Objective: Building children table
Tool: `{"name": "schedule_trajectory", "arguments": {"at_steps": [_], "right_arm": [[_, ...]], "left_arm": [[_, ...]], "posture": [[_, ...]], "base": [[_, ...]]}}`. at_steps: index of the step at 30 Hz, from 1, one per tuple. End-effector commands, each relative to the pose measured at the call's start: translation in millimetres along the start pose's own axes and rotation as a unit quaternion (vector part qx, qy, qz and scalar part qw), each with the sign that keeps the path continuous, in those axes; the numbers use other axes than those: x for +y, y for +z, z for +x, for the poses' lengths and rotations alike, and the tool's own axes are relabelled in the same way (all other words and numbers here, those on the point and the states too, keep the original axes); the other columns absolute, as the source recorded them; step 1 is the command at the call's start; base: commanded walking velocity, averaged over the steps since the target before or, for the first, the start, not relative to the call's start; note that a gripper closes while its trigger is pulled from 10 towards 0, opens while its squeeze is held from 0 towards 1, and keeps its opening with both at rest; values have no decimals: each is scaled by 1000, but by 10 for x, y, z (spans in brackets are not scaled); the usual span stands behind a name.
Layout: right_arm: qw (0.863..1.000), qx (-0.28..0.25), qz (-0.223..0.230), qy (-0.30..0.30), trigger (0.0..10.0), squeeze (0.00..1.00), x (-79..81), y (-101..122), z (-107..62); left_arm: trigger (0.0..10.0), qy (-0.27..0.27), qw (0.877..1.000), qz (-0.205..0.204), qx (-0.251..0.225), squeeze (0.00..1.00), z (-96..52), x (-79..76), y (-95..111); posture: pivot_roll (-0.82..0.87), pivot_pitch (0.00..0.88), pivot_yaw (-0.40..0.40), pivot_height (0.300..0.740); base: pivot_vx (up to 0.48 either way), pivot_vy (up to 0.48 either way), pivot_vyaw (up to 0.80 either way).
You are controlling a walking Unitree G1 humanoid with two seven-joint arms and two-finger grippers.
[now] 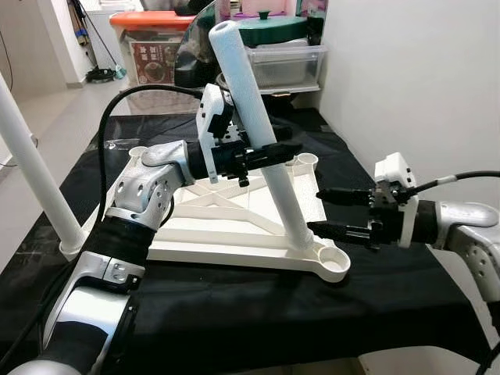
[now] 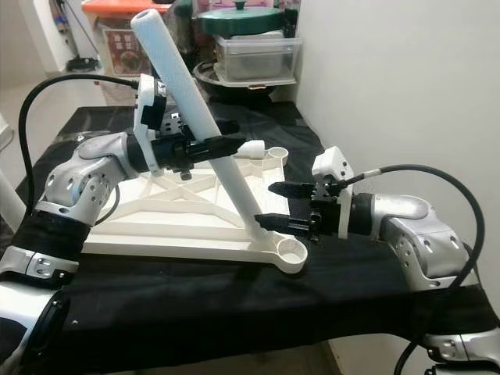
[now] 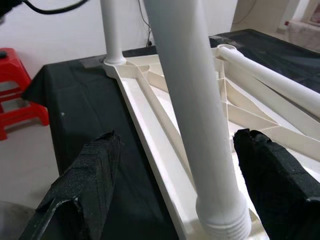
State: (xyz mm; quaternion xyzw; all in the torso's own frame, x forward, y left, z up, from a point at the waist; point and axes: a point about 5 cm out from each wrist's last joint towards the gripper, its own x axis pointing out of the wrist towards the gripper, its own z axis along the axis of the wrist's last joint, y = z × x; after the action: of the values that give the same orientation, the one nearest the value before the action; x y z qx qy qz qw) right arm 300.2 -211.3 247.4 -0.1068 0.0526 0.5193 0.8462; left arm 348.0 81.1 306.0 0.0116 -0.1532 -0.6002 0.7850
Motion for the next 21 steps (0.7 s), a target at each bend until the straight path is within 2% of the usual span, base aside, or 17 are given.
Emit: {"name": "schedule_trajectory", "arguments": {"at_steps": [1, 5, 6, 12, 21], "right_arm": [[1000, -2, -6, 1, 10000, 0, 3, -6, 46], [1000, -17, -4, 8, 10000, 0, 37, 20, 154], [1000, -19, -4, 9, 10000, 0, 41, 14, 228], [1000, -24, -6, 4, 10000, 0, 25, 16, 304], [997, -48, -21, -54, 10000, 0, -107, 134, 489]], "left_arm": [[10000, 7, 1000, 2, -9, 0, 4, 12, 19], [10000, 13, 1000, -1, -28, 0, 57, 15, 59], [10000, 14, 999, -2, -36, 0, 79, 25, 76], [10000, 14, 999, -1, -37, 0, 94, 33, 82], [10000, 14, 999, -5, -37, 0, 113, 25, 61]], "posture": [[17, 0, 1, 740], [16, 0, 1, 740], [14, 0, 2, 740], [16, 0, 0, 740], [15, 0, -5, 740]], "base": [[0, 0, 0], [0, 0, 0], [0, 0, 0], [0, 0, 0], [0, 0, 0]]}}
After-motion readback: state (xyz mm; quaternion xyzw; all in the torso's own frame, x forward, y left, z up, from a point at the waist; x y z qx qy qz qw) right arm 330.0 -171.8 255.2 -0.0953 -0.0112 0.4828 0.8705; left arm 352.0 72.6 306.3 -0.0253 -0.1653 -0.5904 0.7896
